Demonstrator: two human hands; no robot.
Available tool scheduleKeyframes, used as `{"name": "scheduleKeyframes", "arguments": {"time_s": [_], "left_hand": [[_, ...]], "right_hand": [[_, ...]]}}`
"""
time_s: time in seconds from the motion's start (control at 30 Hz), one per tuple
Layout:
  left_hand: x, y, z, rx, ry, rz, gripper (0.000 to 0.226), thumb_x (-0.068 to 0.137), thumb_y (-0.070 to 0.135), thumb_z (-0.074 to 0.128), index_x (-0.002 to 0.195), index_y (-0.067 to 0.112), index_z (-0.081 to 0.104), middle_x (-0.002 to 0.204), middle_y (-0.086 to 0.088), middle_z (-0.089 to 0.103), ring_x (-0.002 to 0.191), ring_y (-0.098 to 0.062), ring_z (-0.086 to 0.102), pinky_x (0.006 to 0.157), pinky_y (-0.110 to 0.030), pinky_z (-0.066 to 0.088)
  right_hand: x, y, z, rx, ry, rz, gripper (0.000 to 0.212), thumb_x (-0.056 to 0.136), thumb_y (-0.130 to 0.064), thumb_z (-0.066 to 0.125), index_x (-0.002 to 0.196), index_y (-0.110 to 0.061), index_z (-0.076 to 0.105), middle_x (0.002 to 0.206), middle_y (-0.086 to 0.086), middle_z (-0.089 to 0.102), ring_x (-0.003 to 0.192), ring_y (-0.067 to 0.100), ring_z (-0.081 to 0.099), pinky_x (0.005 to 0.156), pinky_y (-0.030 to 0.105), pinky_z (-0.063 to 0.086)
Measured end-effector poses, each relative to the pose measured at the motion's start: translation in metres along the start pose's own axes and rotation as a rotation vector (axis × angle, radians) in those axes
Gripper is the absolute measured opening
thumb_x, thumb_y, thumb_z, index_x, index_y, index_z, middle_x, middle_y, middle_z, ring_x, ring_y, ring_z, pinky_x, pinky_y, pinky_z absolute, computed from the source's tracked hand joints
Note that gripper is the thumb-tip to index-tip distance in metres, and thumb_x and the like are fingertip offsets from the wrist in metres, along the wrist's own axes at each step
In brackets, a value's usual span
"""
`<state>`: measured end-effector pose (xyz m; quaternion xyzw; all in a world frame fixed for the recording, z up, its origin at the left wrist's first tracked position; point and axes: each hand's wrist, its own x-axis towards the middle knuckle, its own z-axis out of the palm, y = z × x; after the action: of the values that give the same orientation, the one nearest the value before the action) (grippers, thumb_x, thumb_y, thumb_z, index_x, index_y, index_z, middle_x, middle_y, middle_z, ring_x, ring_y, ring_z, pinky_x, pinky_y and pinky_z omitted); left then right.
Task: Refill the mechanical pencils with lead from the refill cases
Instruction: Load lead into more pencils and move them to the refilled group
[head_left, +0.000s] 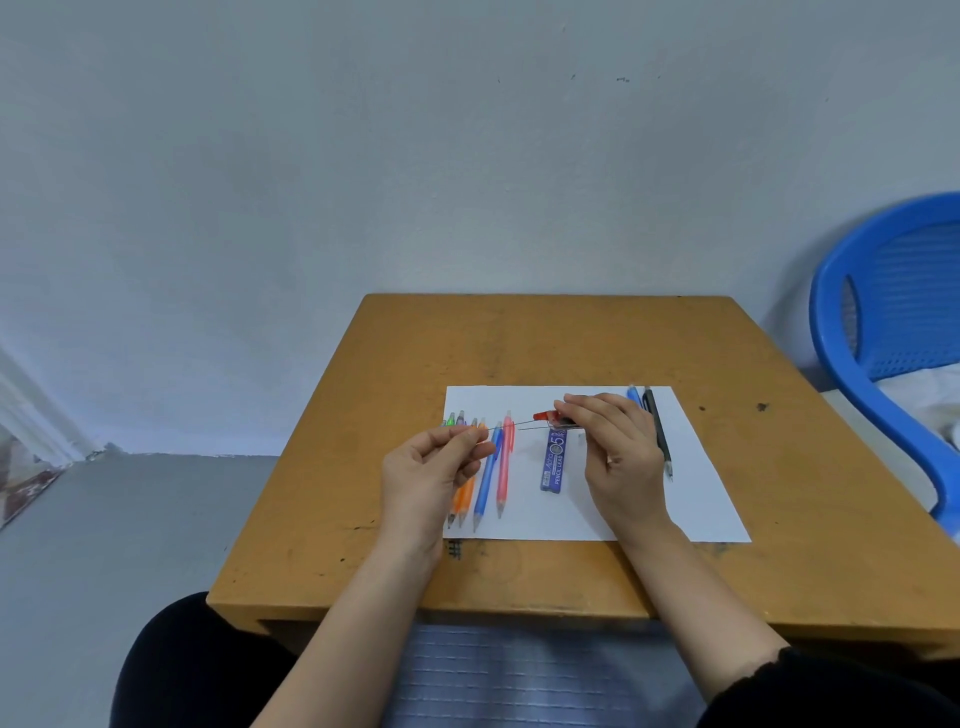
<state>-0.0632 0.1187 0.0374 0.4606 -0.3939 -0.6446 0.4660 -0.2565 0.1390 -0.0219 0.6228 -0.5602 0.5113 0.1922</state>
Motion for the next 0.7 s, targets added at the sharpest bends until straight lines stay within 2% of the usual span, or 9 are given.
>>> {"name": "scheduleKeyframes", "arguments": {"time_s": [0.17,0.27,0.47,0.57,0.7], "left_hand": [[0.0,0.006,0.002,-0.031,-0.016,0.04,0.015,0.091,0.013,0.062,0.083,0.001,0.059,0.093,-0.005,0.075,0.087,-0.017,0.072,0.073,-0.03,0.055],[0.0,0.009,0.001,-0.071,-0.044,0.07,0.016,0.093,0.012,0.057,0.081,0.003,0.053,0.093,-0.005,0.075,0.088,-0.018,0.072,0.069,-0.026,0.057],[0.005,0.009,-0.004,-0.132,-0.041,0.059,0.007,0.093,0.01,0.058,0.088,0.005,0.06,0.089,-0.012,0.074,0.082,-0.02,0.07,0.068,-0.026,0.055],[0.006,0.008,-0.006,-0.141,-0.051,0.044,0.005,0.091,0.01,0.06,0.091,0.008,0.064,0.084,-0.009,0.074,0.078,-0.016,0.069,0.069,-0.027,0.054],[0.008,0.005,-0.011,-0.148,-0.072,0.043,0.009,0.089,0.009,0.06,0.094,0.009,0.067,0.083,-0.008,0.074,0.074,-0.013,0.068,0.066,-0.025,0.056]], "right_hand": [[-0.001,0.001,0.001,0.009,0.005,0.066,0.027,0.09,-0.005,0.05,0.11,-0.008,0.069,0.107,0.005,0.07,0.107,0.018,0.057,0.089,0.039,0.05],[-0.001,0.0,0.001,0.01,0.018,0.098,0.029,0.085,0.001,0.056,0.11,-0.006,0.069,0.106,0.007,0.07,0.107,0.016,0.055,0.089,0.037,0.048],[0.0,-0.002,-0.002,0.058,0.017,0.154,0.027,0.09,-0.008,0.051,0.11,-0.005,0.069,0.107,0.006,0.07,0.107,0.015,0.056,0.092,0.032,0.046],[0.001,-0.002,-0.003,0.084,0.01,0.173,0.032,0.093,-0.017,0.045,0.111,-0.005,0.068,0.107,0.005,0.069,0.106,0.015,0.057,0.095,0.022,0.043],[0.003,-0.004,-0.004,0.129,0.009,0.19,0.03,0.094,-0.016,0.047,0.113,-0.004,0.067,0.107,0.002,0.068,0.104,0.01,0.058,0.093,0.012,0.043]]}}
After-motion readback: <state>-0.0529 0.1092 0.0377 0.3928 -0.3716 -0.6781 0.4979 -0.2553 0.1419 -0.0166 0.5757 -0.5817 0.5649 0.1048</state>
